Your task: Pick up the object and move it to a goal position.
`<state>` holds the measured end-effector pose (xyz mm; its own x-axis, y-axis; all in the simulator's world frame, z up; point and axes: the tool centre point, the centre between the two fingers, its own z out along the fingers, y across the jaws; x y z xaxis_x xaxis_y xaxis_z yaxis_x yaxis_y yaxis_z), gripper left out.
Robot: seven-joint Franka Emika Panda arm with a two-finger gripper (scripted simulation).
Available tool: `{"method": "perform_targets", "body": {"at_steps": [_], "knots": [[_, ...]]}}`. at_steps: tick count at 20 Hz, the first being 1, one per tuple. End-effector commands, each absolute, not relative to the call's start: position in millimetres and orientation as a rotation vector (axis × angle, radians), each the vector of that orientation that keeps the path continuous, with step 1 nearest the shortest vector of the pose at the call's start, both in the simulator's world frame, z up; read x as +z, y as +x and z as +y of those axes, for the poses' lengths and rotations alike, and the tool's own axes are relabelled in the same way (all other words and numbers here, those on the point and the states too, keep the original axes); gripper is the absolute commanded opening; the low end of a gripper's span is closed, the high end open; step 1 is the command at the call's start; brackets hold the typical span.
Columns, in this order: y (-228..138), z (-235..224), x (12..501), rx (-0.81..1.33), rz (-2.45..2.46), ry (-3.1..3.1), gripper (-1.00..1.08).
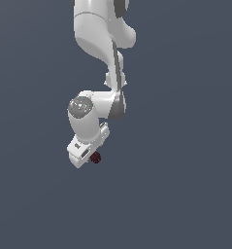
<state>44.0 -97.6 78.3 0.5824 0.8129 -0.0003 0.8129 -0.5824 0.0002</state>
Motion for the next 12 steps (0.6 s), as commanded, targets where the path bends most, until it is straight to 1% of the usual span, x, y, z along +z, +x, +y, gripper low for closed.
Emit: {"method": "perform_targets", "body": {"at_steps": [1,12], "knots": [[44,-98,75,-0.001,1.436,2.794,1.0],[43,-98,30,0.0,1.442,2.791,1.0]]}}
